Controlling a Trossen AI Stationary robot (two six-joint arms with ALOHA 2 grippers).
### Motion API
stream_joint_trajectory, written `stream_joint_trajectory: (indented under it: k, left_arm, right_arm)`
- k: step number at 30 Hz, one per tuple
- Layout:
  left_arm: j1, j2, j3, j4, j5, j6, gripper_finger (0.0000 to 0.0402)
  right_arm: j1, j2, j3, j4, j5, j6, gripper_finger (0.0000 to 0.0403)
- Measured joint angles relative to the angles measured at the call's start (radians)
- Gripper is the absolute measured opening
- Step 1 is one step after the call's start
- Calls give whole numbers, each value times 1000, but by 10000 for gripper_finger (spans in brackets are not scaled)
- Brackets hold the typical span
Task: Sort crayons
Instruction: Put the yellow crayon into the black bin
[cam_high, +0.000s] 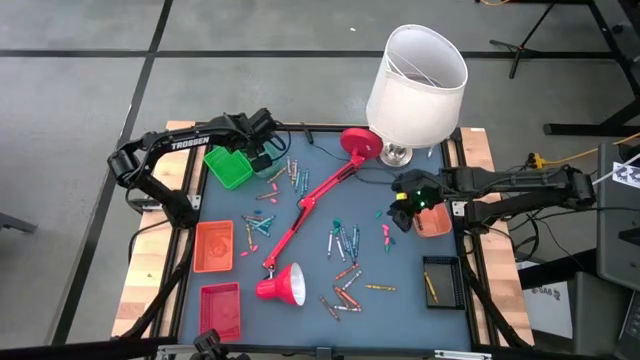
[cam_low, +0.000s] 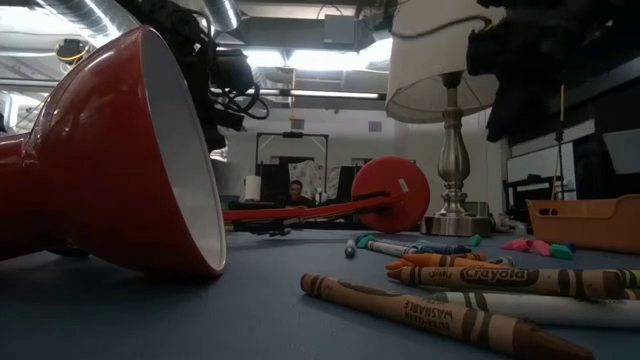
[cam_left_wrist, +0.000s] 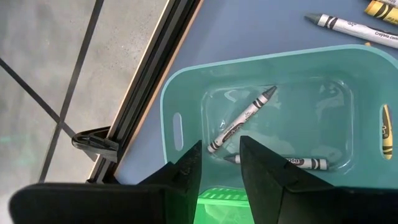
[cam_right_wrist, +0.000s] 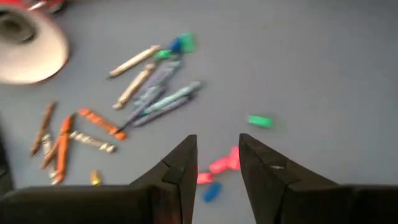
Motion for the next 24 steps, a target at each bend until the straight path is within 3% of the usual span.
stream_joint_trajectory:
  k: [14,24]
  left_arm:
    - [0,0,0,2,0,0,92]
    - [0,0,0,1,0,0,92]
  right_arm:
    - [352,177,0,122,-48,1,115]
    - [517,336,0,332,-48,2,115]
